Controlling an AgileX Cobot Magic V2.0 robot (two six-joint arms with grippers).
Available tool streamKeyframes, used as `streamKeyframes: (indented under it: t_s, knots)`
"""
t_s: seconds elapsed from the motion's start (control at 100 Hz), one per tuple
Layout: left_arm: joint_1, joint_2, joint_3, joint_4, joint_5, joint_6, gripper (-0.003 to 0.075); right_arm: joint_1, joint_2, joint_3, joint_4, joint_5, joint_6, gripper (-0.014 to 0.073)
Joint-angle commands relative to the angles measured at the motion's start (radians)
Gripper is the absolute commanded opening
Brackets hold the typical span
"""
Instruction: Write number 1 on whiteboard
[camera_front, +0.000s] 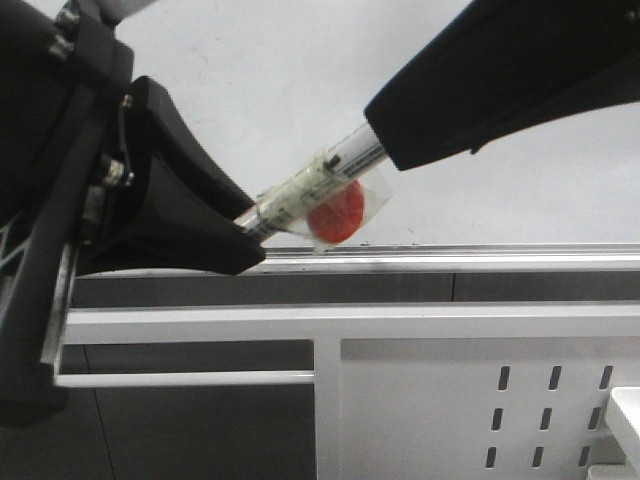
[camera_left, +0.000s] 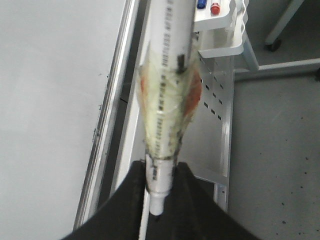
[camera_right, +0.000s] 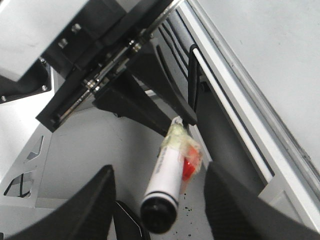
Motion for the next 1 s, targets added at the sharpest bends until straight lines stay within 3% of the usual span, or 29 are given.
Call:
streamKeyframes:
  t_s: [0.0, 0.64, 0.99]
  knots:
    - [-0.009, -0.016, -0.033, -0.002, -0.075, -0.006, -0.0020, -0.001, -0.012, -0.033, 0.058, 0.002, -0.010, 0.0358]
    - [-0.009, -0.016, -0.049, -0.014, -0.074, -0.006, -0.0020, -0.001, -0.012, -0.033, 0.058, 0.002, -0.010, 0.0349]
    - [-0.009, -0.016, -0.049, -0.014, -0.059, -0.006, -0.0020, -0.001, -0.012, -0.033, 0.080, -0.002, -0.010, 0.0020]
